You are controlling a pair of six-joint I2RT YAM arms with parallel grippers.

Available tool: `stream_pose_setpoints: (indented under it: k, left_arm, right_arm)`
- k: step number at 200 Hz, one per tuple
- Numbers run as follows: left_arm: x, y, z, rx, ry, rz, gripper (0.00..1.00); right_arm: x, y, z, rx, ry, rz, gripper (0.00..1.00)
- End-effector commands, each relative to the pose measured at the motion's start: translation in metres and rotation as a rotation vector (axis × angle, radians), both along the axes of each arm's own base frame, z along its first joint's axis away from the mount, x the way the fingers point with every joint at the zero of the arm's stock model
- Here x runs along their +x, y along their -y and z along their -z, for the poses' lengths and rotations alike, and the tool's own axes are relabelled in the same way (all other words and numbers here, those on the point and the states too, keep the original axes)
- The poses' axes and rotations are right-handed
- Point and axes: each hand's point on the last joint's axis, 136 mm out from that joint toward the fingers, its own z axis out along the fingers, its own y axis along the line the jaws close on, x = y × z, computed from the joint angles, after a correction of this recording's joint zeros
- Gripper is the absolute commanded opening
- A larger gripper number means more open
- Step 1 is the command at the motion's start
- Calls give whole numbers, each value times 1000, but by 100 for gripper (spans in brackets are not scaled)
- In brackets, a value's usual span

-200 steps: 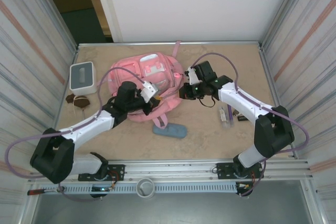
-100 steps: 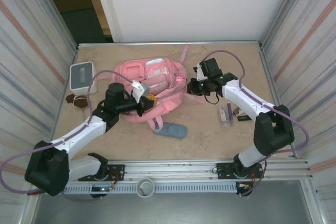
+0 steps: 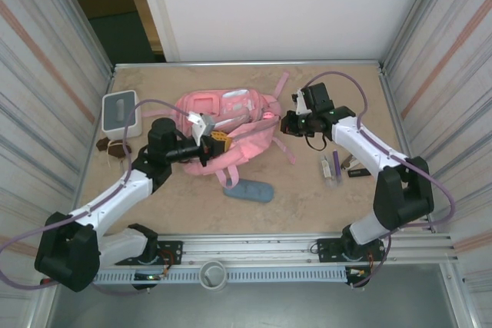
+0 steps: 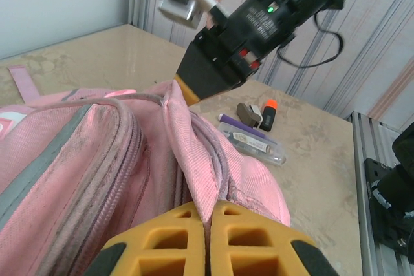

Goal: Pack books, pencil case, and school supplies into a backpack

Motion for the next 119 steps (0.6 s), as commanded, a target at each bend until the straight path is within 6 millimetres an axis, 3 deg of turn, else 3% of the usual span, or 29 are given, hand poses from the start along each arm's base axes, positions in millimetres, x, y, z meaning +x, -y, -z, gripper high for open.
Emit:
stream_pose_setpoints:
  k: [1,32,56,90,109,113,119]
  left_arm:
    - [-3,-10,-61,-107,207,-15,0]
    - [-4,-10,-59,-103,201,-14,0]
    - [-1,-10,-53,-91,188,-19,0]
    - [3,-7,-38,-74,155,-10,0]
    - [5,-3,-28,-65,122,8,0]
    - [5,-3,-25,-63,115,10,0]
    - [6,-2,-22,-59,104,12,0]
  right_arm:
    - [33,46,24,-122,-3,152,0]
    - [49,38,46,-97,-53,140,0]
    - [49,30,37,-50,-40,103,1]
    - [33,21,5,119,-21,23,33]
    - [37,18,-4,269,-54,47,48]
    - [39,17,-6,296,-57,56,58]
    - [43,16,-4,326,-67,71,65]
